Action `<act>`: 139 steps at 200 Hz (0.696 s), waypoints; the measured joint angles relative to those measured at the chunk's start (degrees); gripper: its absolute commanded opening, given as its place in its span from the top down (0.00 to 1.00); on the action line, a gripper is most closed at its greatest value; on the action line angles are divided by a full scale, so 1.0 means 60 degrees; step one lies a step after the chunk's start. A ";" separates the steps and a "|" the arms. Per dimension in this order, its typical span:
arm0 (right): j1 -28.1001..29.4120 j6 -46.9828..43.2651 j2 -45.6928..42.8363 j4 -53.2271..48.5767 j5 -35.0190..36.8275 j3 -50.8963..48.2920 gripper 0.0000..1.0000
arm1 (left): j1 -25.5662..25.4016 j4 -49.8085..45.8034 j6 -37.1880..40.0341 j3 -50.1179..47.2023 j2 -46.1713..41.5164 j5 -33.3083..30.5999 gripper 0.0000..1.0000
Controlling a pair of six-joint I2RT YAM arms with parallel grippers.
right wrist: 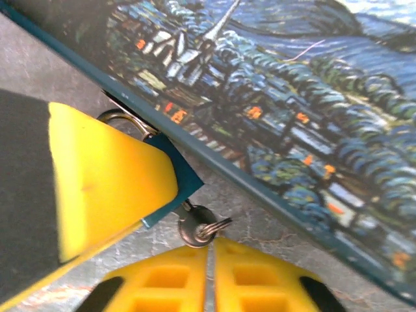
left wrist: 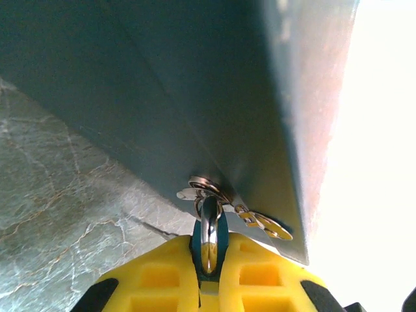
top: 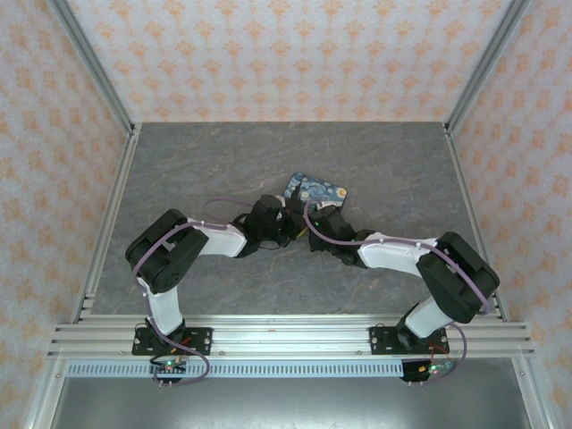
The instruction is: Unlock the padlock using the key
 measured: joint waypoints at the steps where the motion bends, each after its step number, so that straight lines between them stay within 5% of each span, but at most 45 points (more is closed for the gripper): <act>1: 0.0000 0.0018 0.0000 0.0004 0.0000 0.0000 0.96 | 0.0000 0.0007 -0.0011 -0.0004 0.0004 -0.0004 1.00; 77: -0.0849 0.1723 -0.0291 0.1730 -0.1963 -0.1115 1.00 | -0.0022 0.0204 -0.0066 -0.0164 0.0011 -0.0062 1.00; 94: -0.1137 0.2113 -0.0499 0.2004 -0.2517 -0.1406 0.84 | -0.0022 0.0208 -0.0062 -0.0168 0.0011 0.0044 1.00; 139: -0.1315 0.1796 -0.1625 0.1792 -0.2874 -0.1432 0.63 | -0.0033 0.0131 -0.0062 -0.0200 0.0011 0.0138 1.00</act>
